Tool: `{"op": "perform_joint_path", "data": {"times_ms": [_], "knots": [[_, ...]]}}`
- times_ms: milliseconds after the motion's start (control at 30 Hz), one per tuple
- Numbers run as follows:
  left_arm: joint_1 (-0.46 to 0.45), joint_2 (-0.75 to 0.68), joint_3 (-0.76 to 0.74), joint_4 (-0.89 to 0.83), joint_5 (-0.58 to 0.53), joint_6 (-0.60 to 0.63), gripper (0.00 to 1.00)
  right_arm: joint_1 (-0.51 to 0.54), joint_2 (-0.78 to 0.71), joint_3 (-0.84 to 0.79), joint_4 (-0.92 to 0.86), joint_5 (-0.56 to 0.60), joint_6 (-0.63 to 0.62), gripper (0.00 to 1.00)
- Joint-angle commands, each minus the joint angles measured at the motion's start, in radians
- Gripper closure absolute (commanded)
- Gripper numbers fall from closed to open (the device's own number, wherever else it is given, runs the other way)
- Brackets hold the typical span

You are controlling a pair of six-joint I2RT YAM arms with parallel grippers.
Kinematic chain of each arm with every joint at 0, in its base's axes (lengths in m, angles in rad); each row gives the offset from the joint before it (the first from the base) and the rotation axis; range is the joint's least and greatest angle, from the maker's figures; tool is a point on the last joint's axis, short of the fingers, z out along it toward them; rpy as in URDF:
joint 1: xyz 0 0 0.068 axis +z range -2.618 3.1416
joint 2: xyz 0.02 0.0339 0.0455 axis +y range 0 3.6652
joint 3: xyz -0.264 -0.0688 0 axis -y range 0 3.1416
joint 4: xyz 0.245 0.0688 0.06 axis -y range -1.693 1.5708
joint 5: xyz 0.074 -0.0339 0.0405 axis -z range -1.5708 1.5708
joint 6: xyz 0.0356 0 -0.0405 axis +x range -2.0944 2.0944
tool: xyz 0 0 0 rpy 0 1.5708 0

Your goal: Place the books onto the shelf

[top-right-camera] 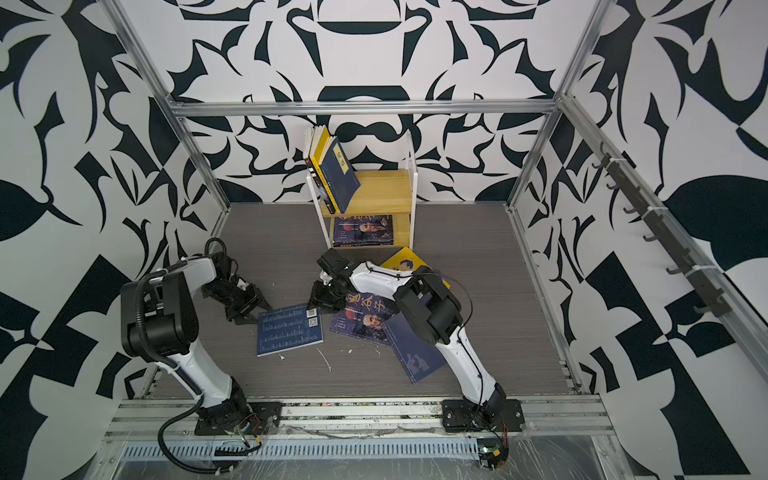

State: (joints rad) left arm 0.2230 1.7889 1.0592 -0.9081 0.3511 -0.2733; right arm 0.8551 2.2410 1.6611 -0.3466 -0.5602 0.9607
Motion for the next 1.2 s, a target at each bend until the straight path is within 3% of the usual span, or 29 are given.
{"op": "perform_joint_path", "data": {"times_ms": [0, 700, 767, 900, 1000, 1167], "knots": [[-0.017, 0.012, -0.022, -0.001, 0.119, -0.018, 0.47, 0.024, -0.121, -0.023, 0.241, -0.133, 0.034, 0.57], [-0.002, -0.003, -0.027, 0.009, 0.109, -0.02, 0.55, 0.025, -0.171, -0.141, 0.348, -0.159, 0.075, 0.66], [-0.001, -0.004, -0.028, 0.009, 0.108, -0.02, 0.55, 0.024, -0.17, -0.142, 0.341, -0.153, 0.072, 0.72], [0.005, -0.011, -0.029, 0.01, 0.108, -0.021, 0.56, 0.024, -0.173, -0.136, 0.315, -0.152, 0.043, 1.0], [0.017, -0.032, -0.028, 0.01, 0.109, -0.023, 0.56, 0.017, -0.183, -0.133, 0.282, -0.151, 0.011, 1.0], [0.082, -0.121, 0.021, -0.011, 0.093, 0.008, 0.35, -0.027, -0.26, -0.173, 0.318, -0.153, -0.013, 1.0]]}}
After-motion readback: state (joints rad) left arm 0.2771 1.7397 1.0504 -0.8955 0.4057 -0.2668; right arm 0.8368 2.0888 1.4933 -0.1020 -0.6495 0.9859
